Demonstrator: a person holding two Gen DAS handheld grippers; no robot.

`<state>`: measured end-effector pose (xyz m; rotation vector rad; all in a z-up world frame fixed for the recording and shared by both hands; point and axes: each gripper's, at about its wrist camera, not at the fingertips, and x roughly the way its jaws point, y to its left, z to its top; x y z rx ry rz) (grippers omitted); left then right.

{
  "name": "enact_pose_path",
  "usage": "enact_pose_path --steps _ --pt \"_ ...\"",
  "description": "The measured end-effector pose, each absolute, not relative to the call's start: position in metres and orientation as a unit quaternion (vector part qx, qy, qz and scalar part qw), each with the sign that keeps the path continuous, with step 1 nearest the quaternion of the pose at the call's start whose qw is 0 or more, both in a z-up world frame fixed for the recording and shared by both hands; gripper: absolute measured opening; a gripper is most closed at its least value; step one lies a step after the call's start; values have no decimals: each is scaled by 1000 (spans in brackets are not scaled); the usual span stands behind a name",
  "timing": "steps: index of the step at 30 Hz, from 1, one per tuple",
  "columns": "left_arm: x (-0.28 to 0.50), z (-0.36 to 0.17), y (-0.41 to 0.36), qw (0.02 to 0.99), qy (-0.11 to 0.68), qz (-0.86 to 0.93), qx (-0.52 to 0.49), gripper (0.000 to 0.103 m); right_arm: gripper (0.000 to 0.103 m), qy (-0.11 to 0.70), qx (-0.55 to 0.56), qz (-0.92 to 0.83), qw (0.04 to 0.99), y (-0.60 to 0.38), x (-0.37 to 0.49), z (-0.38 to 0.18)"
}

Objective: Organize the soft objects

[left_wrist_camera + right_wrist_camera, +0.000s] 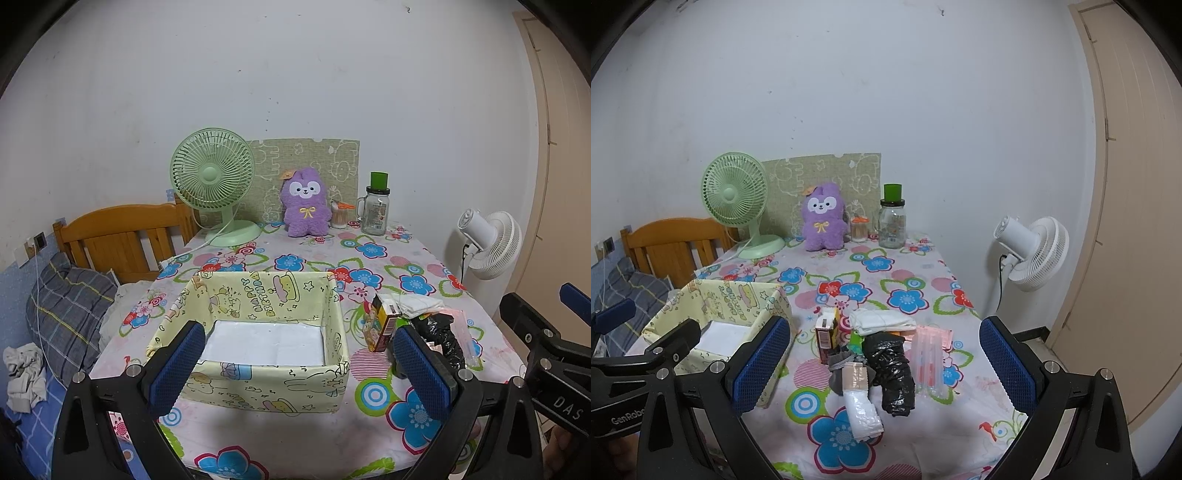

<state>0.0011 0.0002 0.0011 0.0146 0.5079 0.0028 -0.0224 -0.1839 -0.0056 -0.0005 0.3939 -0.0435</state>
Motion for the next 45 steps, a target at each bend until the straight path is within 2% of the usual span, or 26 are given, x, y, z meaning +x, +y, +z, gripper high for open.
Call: enact_pose_path --steps 45 --pt "-1 2 1 968 250 0 8 103 103 191 0 -23 981 -186 -24 0"
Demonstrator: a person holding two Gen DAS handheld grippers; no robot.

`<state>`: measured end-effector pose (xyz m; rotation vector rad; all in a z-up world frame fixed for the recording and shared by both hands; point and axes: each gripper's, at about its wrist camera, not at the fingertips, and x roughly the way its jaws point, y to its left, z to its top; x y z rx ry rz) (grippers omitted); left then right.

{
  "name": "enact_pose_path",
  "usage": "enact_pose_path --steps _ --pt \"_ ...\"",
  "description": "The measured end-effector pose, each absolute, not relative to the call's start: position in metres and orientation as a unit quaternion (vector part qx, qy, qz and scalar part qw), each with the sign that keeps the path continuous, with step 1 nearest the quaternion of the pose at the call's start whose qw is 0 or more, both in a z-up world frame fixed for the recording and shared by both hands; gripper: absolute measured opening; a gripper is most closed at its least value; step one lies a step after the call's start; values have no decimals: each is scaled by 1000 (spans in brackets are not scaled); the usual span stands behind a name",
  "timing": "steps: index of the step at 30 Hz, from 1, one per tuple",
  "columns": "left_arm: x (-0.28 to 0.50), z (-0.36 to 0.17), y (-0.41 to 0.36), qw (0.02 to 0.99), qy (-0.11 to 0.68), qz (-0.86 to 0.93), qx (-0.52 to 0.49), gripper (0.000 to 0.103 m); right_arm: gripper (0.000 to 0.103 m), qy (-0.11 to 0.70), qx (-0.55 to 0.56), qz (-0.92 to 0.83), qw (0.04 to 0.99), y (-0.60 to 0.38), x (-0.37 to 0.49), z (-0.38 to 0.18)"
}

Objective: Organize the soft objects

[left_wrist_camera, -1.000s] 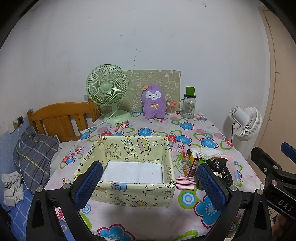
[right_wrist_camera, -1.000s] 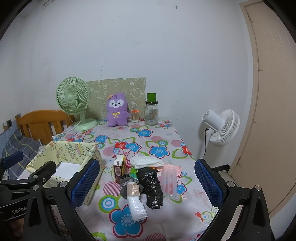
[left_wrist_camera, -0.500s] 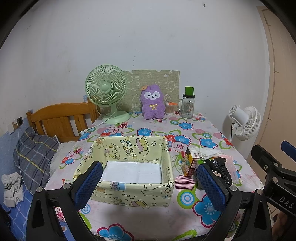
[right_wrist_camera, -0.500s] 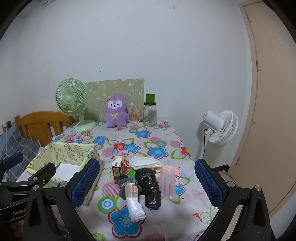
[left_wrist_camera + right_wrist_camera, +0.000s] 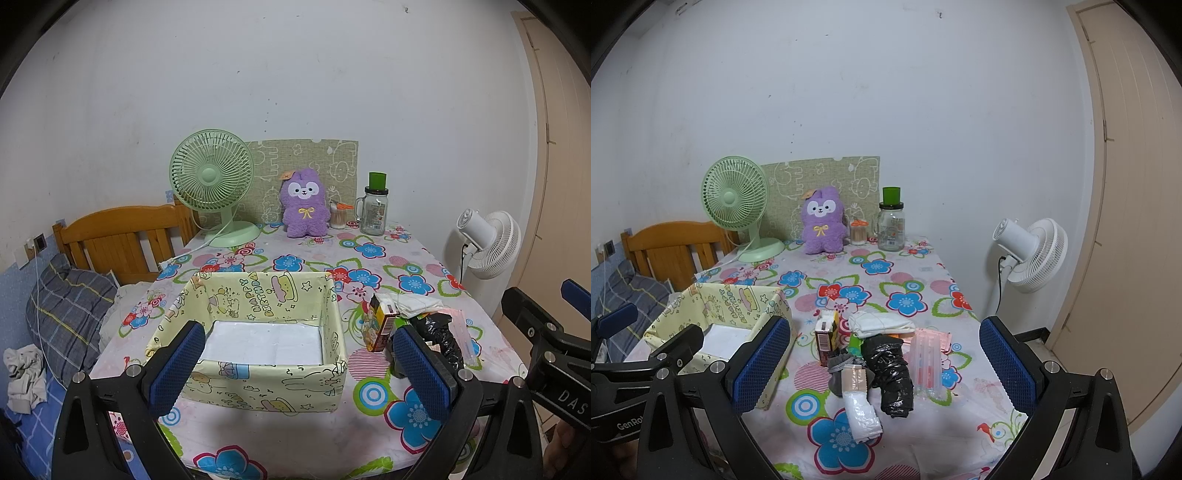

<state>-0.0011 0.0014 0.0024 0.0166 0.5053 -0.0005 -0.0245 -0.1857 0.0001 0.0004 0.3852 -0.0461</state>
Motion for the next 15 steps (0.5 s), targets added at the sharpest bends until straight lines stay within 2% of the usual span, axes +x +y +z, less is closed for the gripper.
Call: enact_pose_path --steps 15 --pt "-3 2 1 969 248 2 10 103 103 194 1 -22 981 -186 -23 -1"
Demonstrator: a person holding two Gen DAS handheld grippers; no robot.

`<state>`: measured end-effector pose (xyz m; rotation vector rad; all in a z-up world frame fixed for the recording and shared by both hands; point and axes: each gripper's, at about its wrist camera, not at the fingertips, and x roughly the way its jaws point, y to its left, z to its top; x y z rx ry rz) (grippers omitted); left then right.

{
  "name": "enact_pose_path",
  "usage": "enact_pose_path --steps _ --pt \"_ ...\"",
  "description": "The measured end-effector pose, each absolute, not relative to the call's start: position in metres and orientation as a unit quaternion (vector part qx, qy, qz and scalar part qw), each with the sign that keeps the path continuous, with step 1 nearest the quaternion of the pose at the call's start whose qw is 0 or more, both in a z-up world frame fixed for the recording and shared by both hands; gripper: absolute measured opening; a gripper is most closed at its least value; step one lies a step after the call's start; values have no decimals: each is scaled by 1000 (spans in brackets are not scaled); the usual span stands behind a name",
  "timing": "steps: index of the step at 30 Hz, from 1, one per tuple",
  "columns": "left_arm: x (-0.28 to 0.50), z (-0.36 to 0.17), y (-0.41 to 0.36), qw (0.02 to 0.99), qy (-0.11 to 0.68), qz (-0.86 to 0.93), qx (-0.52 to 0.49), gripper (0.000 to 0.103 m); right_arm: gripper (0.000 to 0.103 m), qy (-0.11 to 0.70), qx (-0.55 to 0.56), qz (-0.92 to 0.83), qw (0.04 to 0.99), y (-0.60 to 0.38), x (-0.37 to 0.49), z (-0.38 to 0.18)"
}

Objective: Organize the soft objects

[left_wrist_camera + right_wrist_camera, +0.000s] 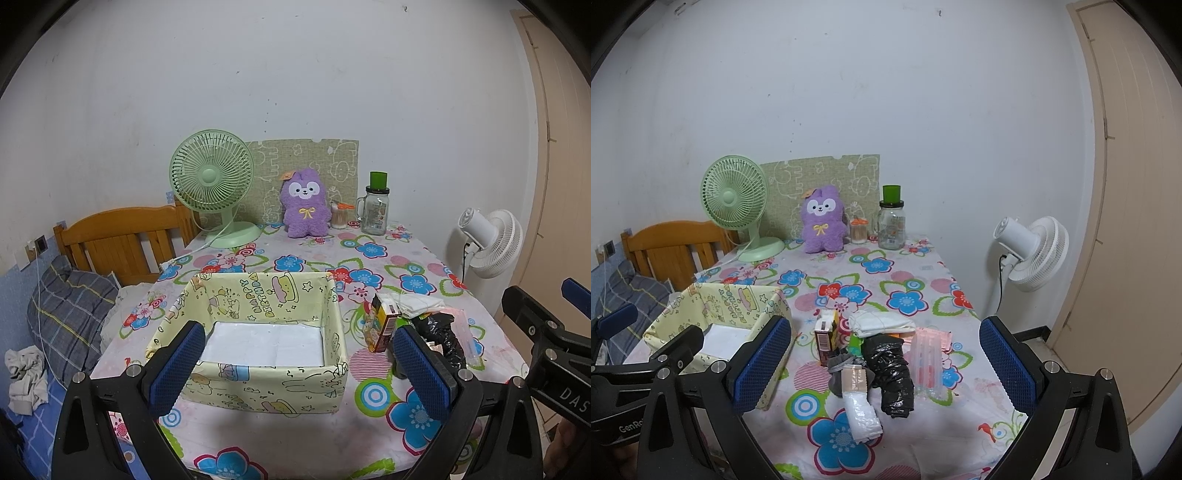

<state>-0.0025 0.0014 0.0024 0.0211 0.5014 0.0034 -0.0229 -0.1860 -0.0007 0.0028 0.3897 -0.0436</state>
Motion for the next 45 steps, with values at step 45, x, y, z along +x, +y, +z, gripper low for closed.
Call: enact_pose_path --steps 45 --pt "32 -33 -73 948 310 -55 53 102 101 245 17 -26 969 -227 21 -37"
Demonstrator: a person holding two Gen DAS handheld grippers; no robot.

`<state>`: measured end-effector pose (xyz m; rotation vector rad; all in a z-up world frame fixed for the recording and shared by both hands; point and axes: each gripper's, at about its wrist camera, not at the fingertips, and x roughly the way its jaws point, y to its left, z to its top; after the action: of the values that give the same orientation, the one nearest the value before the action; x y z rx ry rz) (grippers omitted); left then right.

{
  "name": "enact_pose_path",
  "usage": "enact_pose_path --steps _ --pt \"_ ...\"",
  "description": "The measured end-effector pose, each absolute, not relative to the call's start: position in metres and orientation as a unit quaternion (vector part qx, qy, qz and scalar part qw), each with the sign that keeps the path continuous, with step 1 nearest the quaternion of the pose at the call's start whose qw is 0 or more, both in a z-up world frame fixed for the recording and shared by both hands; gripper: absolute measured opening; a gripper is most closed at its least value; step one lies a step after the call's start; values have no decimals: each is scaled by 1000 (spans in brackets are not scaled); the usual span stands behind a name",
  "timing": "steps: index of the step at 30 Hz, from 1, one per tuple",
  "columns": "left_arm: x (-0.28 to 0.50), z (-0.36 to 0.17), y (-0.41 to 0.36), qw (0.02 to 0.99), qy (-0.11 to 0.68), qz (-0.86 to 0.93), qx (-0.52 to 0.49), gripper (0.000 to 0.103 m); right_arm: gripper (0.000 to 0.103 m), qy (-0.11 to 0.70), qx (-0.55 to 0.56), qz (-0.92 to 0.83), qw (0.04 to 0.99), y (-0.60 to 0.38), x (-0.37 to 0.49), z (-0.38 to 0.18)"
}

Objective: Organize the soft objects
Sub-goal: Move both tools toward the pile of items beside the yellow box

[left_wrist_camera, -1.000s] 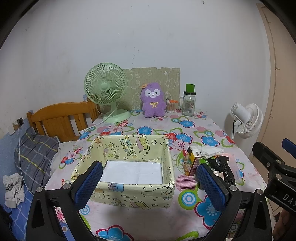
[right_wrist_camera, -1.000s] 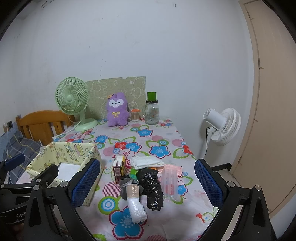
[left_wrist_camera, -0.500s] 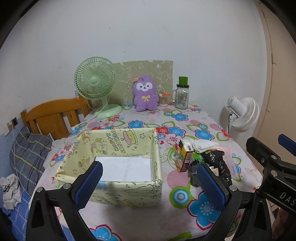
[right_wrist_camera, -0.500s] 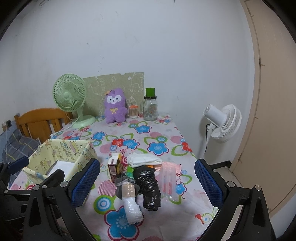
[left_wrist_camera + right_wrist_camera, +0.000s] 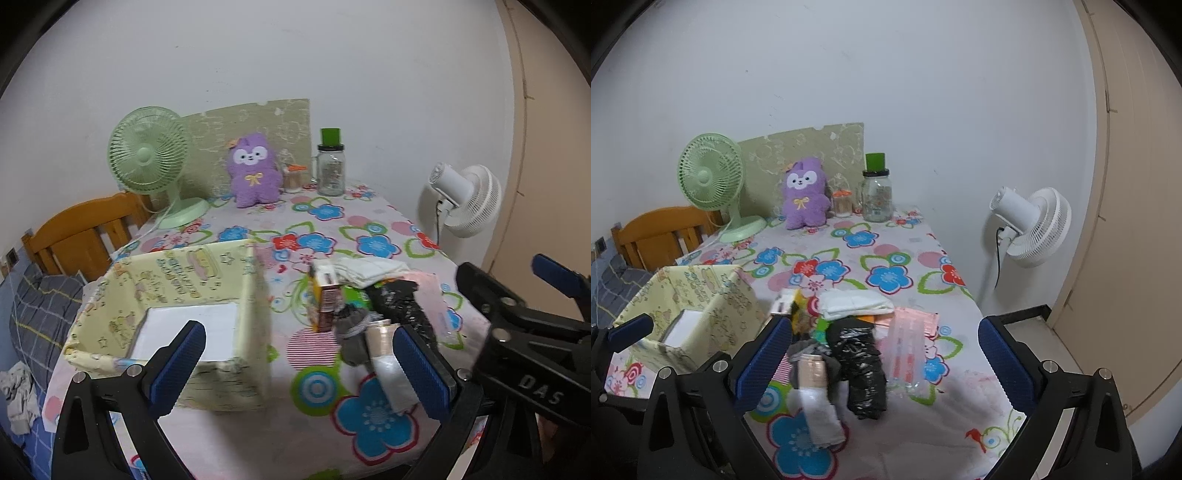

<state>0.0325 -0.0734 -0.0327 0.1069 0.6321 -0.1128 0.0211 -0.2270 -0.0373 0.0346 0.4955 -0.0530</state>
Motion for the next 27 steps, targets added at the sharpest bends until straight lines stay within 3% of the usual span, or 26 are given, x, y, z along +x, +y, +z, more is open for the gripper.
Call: enact_pose_path --steps 20,27 --pt "61 -66 -119 924 368 -91 53 99 98 288 29 -12 957 -259 49 -69" --pt "74 -83 -124 914 392 -90 54 92 94 312 28 3 950 -258 65 -83"
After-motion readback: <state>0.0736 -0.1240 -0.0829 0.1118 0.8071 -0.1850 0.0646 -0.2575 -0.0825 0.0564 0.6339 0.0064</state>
